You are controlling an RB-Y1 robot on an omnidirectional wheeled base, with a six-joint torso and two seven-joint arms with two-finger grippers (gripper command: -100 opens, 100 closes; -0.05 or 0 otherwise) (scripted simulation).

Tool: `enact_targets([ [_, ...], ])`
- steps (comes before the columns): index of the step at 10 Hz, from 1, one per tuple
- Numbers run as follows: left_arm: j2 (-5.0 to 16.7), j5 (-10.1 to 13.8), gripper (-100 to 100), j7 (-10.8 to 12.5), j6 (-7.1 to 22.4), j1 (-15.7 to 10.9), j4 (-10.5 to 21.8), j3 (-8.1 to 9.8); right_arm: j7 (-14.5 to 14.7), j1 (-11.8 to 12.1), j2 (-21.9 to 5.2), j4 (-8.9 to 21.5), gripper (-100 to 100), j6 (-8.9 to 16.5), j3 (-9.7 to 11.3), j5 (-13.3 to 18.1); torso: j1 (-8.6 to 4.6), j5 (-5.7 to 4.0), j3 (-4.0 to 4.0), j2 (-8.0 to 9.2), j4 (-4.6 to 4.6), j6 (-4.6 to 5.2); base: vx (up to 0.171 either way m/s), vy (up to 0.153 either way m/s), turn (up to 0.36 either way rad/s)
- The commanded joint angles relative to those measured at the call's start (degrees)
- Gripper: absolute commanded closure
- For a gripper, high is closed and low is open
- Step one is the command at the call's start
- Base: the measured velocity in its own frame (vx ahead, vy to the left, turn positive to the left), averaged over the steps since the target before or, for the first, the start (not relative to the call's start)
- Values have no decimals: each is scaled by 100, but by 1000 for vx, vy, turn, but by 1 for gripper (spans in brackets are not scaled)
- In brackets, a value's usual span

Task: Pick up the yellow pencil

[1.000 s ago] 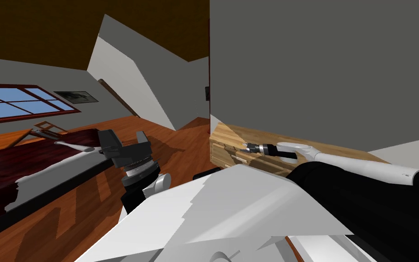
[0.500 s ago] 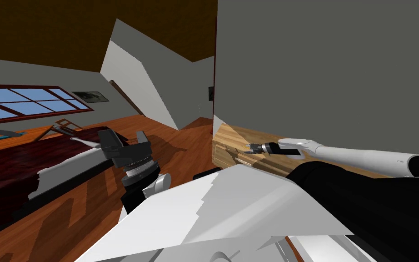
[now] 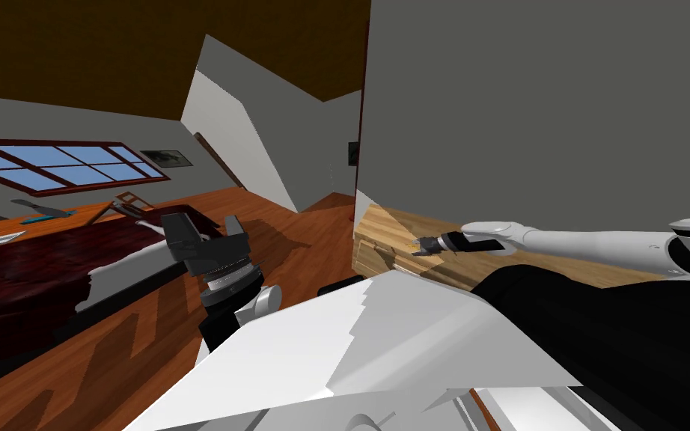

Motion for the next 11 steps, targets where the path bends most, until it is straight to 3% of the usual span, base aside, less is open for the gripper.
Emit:
enact_targets([
  [1,0,0,0,0,0,0,0,0,-98,73,-286,118,-100,-31,124,165,0,0,0,0,0,0,41,43,101],
  [3,0,0,0,0,0,0,0,0,-202,60,-542,281,-100,-70,351,398,4,1,1,2,1,1,41,41,79],
  [4,0,0,0,0,0,0,0,0,-202,60,-542,281,-100,-70,351,398,2,1,2,4,1,2,18,19,18],
  [5,0,0,0,0,0,0,0,0,-284,68,-751,409,-100,-101,543,586,-5,-1,6,11,3,3,14,31,97],
  [8,0,0,0,0,0,0,0,0,-337,87,-896,495,-100,-122,681,716,-5,-1,9,16,4,3,13,24,37],
  [9,0,0,0,0,0,0,0,0,-313,83,-855,471,-100,-107,631,678,-6,-2,10,17,4,3,5,10,6],
  [10,0,0,0,0,0,0,0,0,-333,70,-853,487,0,-128,643,703,-9,-3,12,20,5,4,0,0,0],
  [11,0,0,0,0,0,0,0,0,-213,-175,-577,771,-100,-413,581,942,-13,-4,13,22,6,4,-9,21,153],
])
